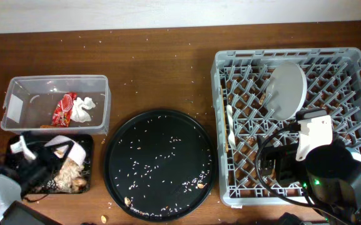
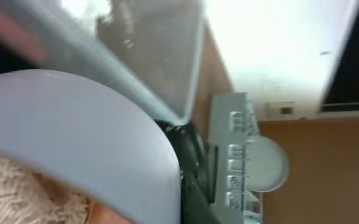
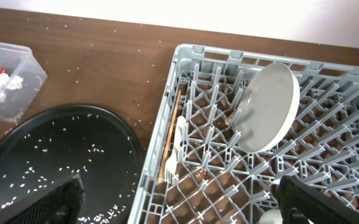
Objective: Sort waste into correct bins and load items into the dishwasher rack
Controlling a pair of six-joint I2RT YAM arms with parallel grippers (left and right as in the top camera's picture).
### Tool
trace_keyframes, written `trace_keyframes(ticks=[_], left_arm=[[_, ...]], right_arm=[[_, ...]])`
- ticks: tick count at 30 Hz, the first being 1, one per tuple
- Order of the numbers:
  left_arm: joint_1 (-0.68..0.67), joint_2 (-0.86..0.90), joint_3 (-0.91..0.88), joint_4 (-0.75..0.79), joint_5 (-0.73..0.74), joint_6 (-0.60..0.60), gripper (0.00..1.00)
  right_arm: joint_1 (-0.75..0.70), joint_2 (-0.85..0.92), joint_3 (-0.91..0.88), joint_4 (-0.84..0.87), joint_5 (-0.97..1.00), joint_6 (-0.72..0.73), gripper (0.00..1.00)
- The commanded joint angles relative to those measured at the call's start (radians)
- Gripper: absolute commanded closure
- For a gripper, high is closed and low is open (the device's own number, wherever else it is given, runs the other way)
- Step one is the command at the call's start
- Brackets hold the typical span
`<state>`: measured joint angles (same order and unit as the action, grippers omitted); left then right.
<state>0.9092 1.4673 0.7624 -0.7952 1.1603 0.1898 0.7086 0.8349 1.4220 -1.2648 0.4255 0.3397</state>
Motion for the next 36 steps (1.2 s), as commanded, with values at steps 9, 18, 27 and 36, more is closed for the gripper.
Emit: trace_keyframes(ticks=[9, 18, 27, 36], left_arm=[[0.061, -0.004, -0.007, -0.029, 0.414, 0.277, 1.0], [-0.084, -0.009, -0.003, -0.086, 0.408, 0.242, 1.0], [-1.196, 0.066, 0.262, 1.288, -0.096, -0.757, 1.0], [-1.604, 0.713, 0.544, 1.837, -0.031, -1.222, 1.0]], right_arm=[[0.005, -0.005, 0.003, 0.003, 0.012, 0.009, 0.01], [0.005, -0.005, 0.003, 0.003, 0.012, 0.01, 0.01], [0.005, -0.005, 0.003, 0.003, 0.012, 0.009, 0.01], [0.005, -0.005, 0.003, 0.003, 0.012, 0.009, 0.01]])
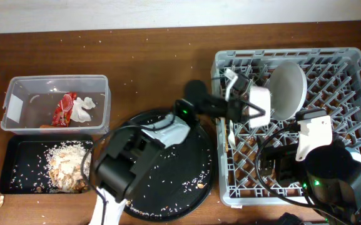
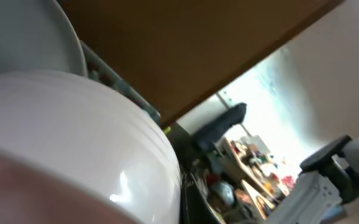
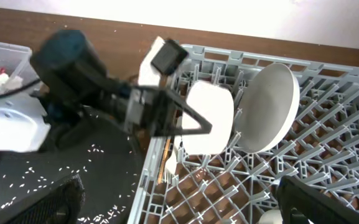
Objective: Sort waste into correct bins and load items into the dishwasher rack
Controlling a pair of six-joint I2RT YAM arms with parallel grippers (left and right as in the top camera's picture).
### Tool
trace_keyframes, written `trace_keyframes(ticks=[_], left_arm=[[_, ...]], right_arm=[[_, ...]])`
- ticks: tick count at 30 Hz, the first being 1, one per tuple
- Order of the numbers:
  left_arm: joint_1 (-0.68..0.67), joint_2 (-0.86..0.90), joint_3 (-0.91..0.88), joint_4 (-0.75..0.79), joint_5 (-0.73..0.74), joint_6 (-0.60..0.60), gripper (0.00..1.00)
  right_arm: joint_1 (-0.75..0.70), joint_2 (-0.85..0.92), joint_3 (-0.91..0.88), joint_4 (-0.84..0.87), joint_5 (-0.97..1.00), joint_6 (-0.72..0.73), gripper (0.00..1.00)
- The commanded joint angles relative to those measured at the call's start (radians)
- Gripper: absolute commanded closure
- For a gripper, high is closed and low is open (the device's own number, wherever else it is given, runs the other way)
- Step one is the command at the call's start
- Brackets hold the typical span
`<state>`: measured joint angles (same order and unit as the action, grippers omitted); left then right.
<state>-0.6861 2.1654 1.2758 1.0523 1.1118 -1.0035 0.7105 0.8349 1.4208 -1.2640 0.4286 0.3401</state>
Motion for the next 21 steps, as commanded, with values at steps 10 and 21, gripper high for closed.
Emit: trace_keyframes(ticks=[10, 21], left_arm=[[0.087, 0.015, 0.031, -0.179, 0.022, -0.049, 0.24], [0.524, -0.116, 0.032, 0.054, 0.339, -0.374, 0.01]], right_arm=[[0.003, -0.005, 0.004, 0.003, 0.009, 0.009, 0.02], [0.003, -0.005, 0.004, 0.003, 0.009, 0.009, 0.01]])
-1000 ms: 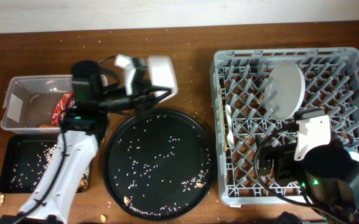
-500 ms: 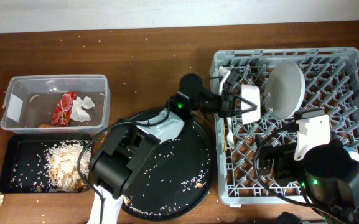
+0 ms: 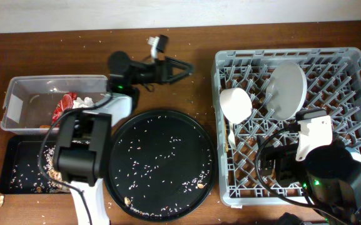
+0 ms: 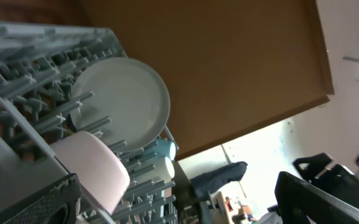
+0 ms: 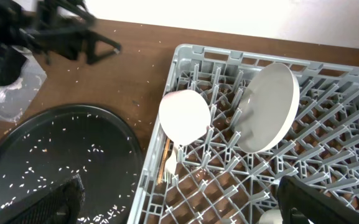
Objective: Sort waste into correct bins and load items into the dishwasher rack
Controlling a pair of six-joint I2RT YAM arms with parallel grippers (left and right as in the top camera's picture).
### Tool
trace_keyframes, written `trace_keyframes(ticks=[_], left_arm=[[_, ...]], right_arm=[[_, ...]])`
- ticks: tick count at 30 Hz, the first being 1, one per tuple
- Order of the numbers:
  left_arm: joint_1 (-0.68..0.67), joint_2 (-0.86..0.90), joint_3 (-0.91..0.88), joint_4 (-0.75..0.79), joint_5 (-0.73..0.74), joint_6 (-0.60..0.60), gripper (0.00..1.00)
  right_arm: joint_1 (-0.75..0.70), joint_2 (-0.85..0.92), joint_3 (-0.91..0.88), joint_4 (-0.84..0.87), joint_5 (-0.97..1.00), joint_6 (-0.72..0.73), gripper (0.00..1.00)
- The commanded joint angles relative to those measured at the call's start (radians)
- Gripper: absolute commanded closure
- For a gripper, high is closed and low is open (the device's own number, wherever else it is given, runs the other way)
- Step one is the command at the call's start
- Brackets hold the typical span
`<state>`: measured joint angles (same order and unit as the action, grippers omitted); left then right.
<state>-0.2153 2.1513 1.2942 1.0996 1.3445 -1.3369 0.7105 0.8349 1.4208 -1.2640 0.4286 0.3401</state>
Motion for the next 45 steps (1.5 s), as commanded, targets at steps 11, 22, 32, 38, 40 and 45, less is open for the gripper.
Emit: trace_keyframes(ticks=[11, 22, 32, 38, 40, 45], left_arm=[[0.596, -0.539, 0.079, -0.307, -0.224, -0.111, 0.01], [0.261, -0.723, 0.592, -2.501, -1.553, 1.209, 0.01], [0.218, -1.025, 0.592, -2.634, -1.6, 1.208, 0.01], [0.218, -1.025, 0.592, -2.718, -1.6, 1.208, 0.01], [0.218, -1.025, 0.592, -2.718, -1.6, 1.208, 0.01], [0.218, -1.025, 0.592, -2.718, -1.6, 1.208, 0.01]], right_arm=[[0.003, -0.005, 0.004, 0.003, 0.009, 0.009, 0.01], [-0.002, -0.004, 0.003, 0.003, 0.009, 0.009, 0.01], [-0.511, -0.526, -0.396, -0.04, 0.009, 0.009, 0.01], [-0.571, -0.578, -0.566, 0.383, 0.029, 0.009, 0.01], [-0.65, -0.616, -0.822, 0.742, -0.169, 0.009, 0.01], [-0.696, -0.822, -1.288, 1.054, -0.329, 0.013, 0.01]])
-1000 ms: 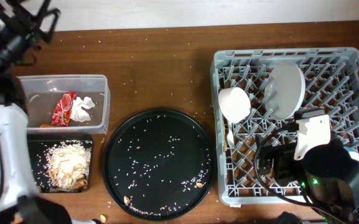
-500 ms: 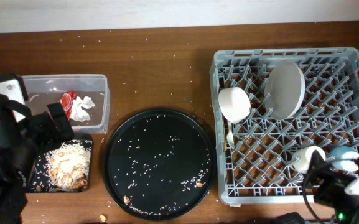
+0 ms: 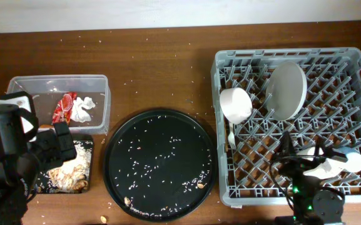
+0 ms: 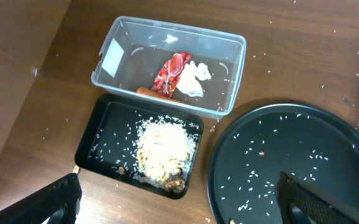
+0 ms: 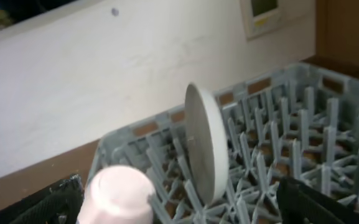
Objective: Sort waste into correct bins and load items into the dishwasher rack
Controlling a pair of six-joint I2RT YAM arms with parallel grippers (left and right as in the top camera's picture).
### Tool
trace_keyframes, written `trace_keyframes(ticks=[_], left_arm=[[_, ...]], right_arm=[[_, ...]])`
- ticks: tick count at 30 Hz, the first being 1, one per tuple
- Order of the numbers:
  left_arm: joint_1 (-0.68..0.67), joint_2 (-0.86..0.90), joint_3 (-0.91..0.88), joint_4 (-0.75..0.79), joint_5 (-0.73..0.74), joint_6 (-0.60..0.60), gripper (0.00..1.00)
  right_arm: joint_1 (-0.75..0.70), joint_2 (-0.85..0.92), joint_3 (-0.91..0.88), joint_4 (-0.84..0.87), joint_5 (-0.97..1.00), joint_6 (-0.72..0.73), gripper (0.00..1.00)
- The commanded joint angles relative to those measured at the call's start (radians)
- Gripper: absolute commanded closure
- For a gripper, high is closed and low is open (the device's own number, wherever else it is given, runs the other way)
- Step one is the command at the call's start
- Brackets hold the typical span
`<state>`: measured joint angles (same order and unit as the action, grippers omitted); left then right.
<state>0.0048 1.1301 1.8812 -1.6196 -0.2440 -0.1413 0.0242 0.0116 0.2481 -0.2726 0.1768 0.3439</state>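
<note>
The grey dishwasher rack (image 3: pixel 218 62) holds a white bowl (image 3: pixel 235 104) tipped on its side, beside an upright grey plate (image 3: pixel 286 90). A pale fork (image 3: pixel 230 132) lies in the rack below the bowl. My right gripper (image 5: pixel 179 208) is open low at the rack's front, facing the bowl (image 5: pixel 116 196) and plate (image 5: pixel 202 146). My left gripper (image 4: pixel 179 208) is open and empty at the front left, above the table. Ahead of it are a black food tray (image 4: pixel 98 146) with rice and scraps (image 4: pixel 160 146) and a clear bin (image 4: pixel 232 74) holding a red wrapper (image 4: pixel 168 74).
A round black tray (image 3: pixel 159 164) sprinkled with rice grains lies between the bins and the rack. Loose grains and crumbs dot the wooden table. A white wall runs along the back edge.
My left arm was stretched out behind the clear bin; now it sits at the front left over the bins. My right arm has dropped low at the rack's front. The bowl stayed in the rack.
My left gripper first held the white bowl tipped over the black food tray. Then it held the bowl at the rack beside the plate. Then the bowl stood in the rack and the gripper was open at the back left. Now both grippers are empty.
</note>
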Motion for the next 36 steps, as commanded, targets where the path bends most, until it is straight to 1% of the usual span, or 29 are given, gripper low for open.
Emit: trace_keyframes(ticks=[1, 2, 13, 15, 16, 17, 18, 19, 20, 21, 23, 24, 25, 28, 29, 30, 31, 32, 36], left_arm=[[-0.002, -0.004, 0.005, 0.002, -0.011, 0.012, 0.01], [-0.002, -0.004, 0.005, 0.002, -0.011, 0.012, 0.01], [-0.002, -0.004, 0.005, 0.002, -0.011, 0.012, 0.01], [-0.049, -0.055, -0.01, 0.003, -0.011, 0.012, 0.01], [-0.05, -0.106, -0.047, 0.006, -0.036, 0.013, 0.01], [-0.05, -0.161, -0.108, 0.076, -0.06, 0.013, 0.01], [-0.05, -0.245, -0.243, 0.269, -0.086, 0.061, 0.01], [-0.05, -0.362, -0.465, 0.556, -0.06, 0.193, 0.01], [-0.05, -0.509, -0.74, 0.835, -0.001, 0.284, 0.01], [-0.05, -0.618, -0.932, 0.995, 0.033, 0.291, 0.01], [-0.05, -0.805, -1.238, 1.2, 0.132, 0.29, 0.01], [-0.05, -0.879, -1.346, 1.277, 0.163, 0.29, 0.01], [-0.05, -0.978, -1.492, 1.388, 0.185, 0.29, 0.01], [-0.05, -1.128, -1.744, 1.551, 0.203, 0.289, 0.01], [-0.05, -1.125, -1.822, 1.635, 0.229, 0.289, 0.01], [-0.05, -1.125, -1.876, 1.673, 0.265, 0.29, 0.01], [-0.05, -1.125, -1.873, 1.579, 0.264, 0.29, 0.01], [-0.05, -1.125, -1.873, 1.539, 0.256, 0.29, 0.01], [-0.05, -1.124, -1.872, 1.537, 0.256, 0.29, 0.01]], right_arm=[[-0.01, -0.009, -0.163, 0.098, -0.094, 0.009, 0.01], [-0.01, -0.008, -0.246, 0.202, -0.096, 0.009, 0.01], [-0.01, -0.007, -0.243, 0.201, -0.095, 0.008, 0.01], [-0.01, -0.007, -0.243, 0.201, -0.095, 0.008, 0.01], [-0.01, -0.007, -0.243, 0.201, -0.095, 0.008, 0.01], [-0.01, -0.007, -0.243, 0.201, -0.095, 0.008, 0.01], [-0.01, -0.007, -0.243, 0.201, -0.095, 0.008, 0.01], [-0.01, -0.007, -0.243, 0.201, -0.095, 0.008, 0.01], [-0.01, -0.007, -0.243, 0.201, -0.095, 0.008, 0.01], [-0.01, -0.007, -0.243, 0.201, -0.095, 0.008, 0.01], [-0.01, -0.007, -0.243, 0.201, -0.095, 0.008, 0.01], [-0.01, -0.007, -0.243, 0.201, -0.095, 0.008, 0.01], [-0.01, -0.007, -0.243, 0.201, -0.095, 0.008, 0.01], [-0.01, -0.007, -0.243, 0.201, -0.095, 0.008, 0.02], [-0.01, -0.007, -0.243, 0.201, -0.095, 0.008, 0.01], [-0.01, -0.007, -0.243, 0.201, -0.095, 0.008, 0.01], [-0.01, -0.007, -0.243, 0.201, -0.095, 0.008, 0.01], [-0.01, -0.007, -0.243, 0.201, -0.095, 0.008, 0.01], [-0.01, -0.007, -0.243, 0.201, -0.095, 0.008, 0.01]])
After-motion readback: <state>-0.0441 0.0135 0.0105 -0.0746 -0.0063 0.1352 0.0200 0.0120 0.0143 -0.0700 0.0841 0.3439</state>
